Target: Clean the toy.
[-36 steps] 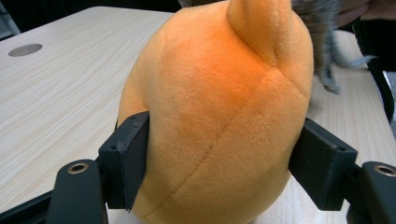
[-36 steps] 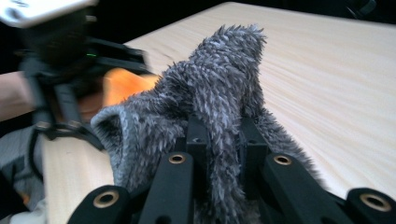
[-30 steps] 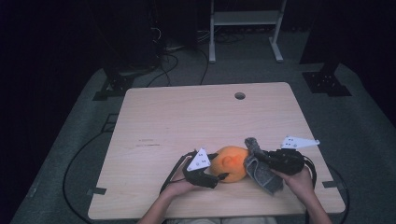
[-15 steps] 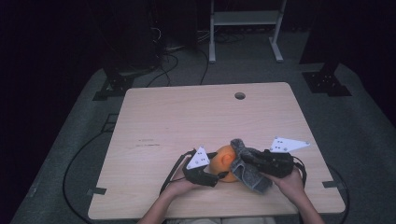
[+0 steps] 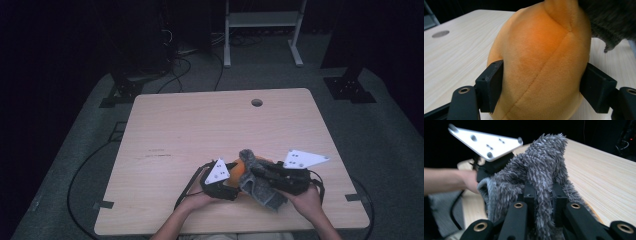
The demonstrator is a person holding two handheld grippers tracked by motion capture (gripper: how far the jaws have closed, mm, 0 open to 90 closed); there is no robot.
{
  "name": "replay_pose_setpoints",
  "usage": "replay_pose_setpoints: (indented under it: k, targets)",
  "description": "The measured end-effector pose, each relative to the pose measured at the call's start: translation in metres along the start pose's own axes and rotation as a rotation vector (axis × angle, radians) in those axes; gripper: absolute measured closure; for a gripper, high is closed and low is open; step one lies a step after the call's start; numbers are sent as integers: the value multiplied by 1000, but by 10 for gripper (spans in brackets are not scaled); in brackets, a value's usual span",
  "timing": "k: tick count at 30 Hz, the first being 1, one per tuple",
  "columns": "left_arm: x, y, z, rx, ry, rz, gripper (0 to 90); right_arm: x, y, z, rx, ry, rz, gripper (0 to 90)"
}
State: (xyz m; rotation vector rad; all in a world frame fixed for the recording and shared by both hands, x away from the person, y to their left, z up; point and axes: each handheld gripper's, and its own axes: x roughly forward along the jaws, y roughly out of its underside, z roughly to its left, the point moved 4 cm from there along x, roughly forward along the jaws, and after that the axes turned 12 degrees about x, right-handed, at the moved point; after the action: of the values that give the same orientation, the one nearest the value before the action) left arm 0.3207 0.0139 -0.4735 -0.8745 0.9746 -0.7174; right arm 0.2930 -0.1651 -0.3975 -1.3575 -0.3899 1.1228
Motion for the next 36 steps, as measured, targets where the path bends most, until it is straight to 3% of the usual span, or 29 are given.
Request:
replay_pose_setpoints:
  k: [5,8,10,13,16,19,20,22,23,25,26,27,28,29,31,36]
  targets:
    - [-1,0,1,-26,17,-4,298,5,6,-16,-4,36,23,782]
    - [-1,-1,0,-17,20,0,295,-10,15,-41,71,95,24,781]
    - [0,-1,0,5,20,-11,261,-12,19,-48,119,63,23,780]
    - [0,-2,2,21,19,-11,165,-11,21,-47,112,59,34,778]
    - [-1,-1,4,29,24,-10,127,-11,21,-45,100,59,41,778]
    - [0,2,5,16,42,-15,88,-12,22,-45,96,59,43,778]
    - [6,6,5,-12,64,5,68,-12,22,-44,87,58,45,777]
    - [10,5,0,28,43,32,61,-12,22,-43,89,59,46,777]
    - [9,2,-1,40,35,43,73,-11,21,-42,85,60,45,777]
    - [6,0,0,53,14,43,221,-11,20,-40,80,60,44,776]
    - [3,-4,1,58,1,34,221,-12,18,-37,74,58,36,776]
    - [-4,-13,2,68,-2,42,295,-15,12,-33,69,42,10,775]
    - [-4,-13,2,68,-2,42,304,-15,12,-33,69,42,10,775]
    - [-13,-23,3,66,5,41,312,-17,6,-33,63,31,-7,775]
    - [-21,-31,3,68,12,28,316,-19,6,-37,95,20,-23,775]
    - [-30,-38,6,92,18,36,317,-14,13,-45,138,15,-15,776]
